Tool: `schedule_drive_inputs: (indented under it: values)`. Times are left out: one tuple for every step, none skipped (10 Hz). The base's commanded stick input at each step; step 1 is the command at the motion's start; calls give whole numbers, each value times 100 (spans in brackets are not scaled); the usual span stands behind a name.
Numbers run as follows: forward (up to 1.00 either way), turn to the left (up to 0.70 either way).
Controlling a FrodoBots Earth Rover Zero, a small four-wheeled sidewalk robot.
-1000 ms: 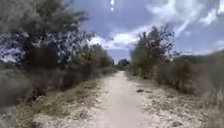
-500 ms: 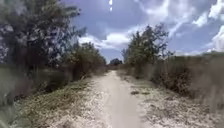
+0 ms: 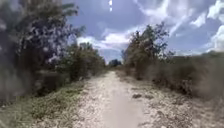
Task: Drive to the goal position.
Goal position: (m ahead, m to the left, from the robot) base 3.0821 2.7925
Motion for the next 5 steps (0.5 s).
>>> schedule_drive_inputs:
  values:
    - [50,13]
    - [50,18]
    - [50,19]
    - [50,15]
    - [50,5]
